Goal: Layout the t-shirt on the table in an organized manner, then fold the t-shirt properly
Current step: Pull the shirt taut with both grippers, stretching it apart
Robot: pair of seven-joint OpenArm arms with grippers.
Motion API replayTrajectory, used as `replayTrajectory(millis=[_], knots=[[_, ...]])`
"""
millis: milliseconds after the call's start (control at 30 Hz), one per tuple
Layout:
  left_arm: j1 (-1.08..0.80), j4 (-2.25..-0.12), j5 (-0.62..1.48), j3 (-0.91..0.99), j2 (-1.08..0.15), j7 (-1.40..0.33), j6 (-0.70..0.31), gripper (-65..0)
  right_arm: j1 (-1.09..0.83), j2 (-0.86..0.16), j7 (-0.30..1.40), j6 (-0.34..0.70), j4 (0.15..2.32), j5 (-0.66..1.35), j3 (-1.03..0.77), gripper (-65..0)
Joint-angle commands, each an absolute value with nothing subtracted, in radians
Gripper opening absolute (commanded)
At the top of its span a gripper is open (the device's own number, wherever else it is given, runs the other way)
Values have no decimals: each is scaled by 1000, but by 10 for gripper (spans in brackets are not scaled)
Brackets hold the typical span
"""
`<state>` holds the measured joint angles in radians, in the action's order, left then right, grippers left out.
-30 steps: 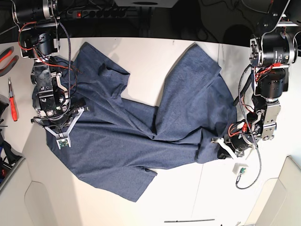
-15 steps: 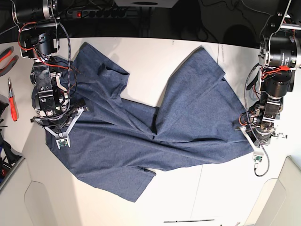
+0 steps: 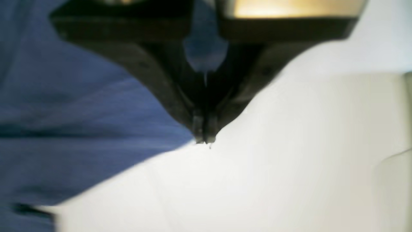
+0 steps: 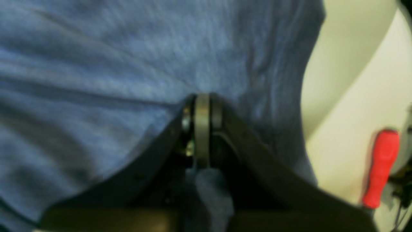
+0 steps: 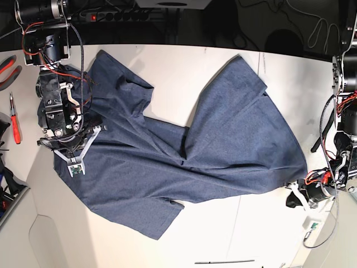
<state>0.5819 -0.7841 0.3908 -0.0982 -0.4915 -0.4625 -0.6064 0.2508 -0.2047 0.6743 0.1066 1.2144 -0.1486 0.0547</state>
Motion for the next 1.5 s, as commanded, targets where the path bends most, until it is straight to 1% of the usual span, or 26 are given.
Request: replayTrajectory(millis=[0,67,133,267,367,433,533,567,667,700,800,833,933,1033,1133,1267,1333,1367,1400,1467], knots=[[605,-800,448,-94,-497,-476,-641,-650,292,-213,651,99,1270,-148,51,-650],[580,-800,502,-94,-488,-518,-644,-650,299,-213,649,99,1337,-145,51,-650],[550,-800,513,-94,-478,-516,-640,-650,312,-213,648,99,1380,-138,51,-650],[492,-800,487,-94,-460,-513,-639,-650,354,-213,617,100,1369,-106,51,-650],[459,-800,471,-94,-454,-509,-604,-650,407,-204,602,102,1243,-86,51,-650],[439,-803,472,-88,-455,-467,-603,-650,443,-197,602,113,1123,-86,51,-650],[387,-844,476,-26,-450,-419,-616,-650,476,-197,593,118,969,-90,51,-650],[372,-860,476,0,-445,-442,-619,-650,477,-197,576,118,933,-94,51,-650],[344,-889,490,51,-431,-622,-618,-650,475,-194,552,118,853,-97,51,-650],[336,-889,488,53,-430,-637,-618,-650,474,-194,552,119,832,-97,51,-650],[307,-889,420,53,-429,-540,-611,-650,473,-194,548,118,788,-97,51,-650],[304,-887,379,52,-429,-500,-586,-650,473,-193,548,118,781,-97,51,-650],[320,-883,241,51,-429,-393,-469,-650,474,-192,508,114,780,-97,51,-650],[366,-881,134,51,-429,-328,-362,-650,478,-179,465,81,780,-96,51,-650],[439,-844,87,37,-429,-257,-296,-650,482,-149,439,70,780,-97,51,-650],[574,-723,86,-41,-429,-205,-246,-650,490,-98,406,70,780,-97,51,-650],[628,-675,95,-89,-429,-213,-249,-650,496,-79,391,70,780,-98,51,-650],[647,-669,113,-106,-430,-240,-272,-650,503,-73,387,70,780,-104,51,-650],[658,-670,139,-114,-435,-282,-317,-650,509,-71,371,70,782,-121,51,-650],[670,-688,261,-115,-453,-394,-472,-650,524,-74,355,60,794,-163,51,-650]])
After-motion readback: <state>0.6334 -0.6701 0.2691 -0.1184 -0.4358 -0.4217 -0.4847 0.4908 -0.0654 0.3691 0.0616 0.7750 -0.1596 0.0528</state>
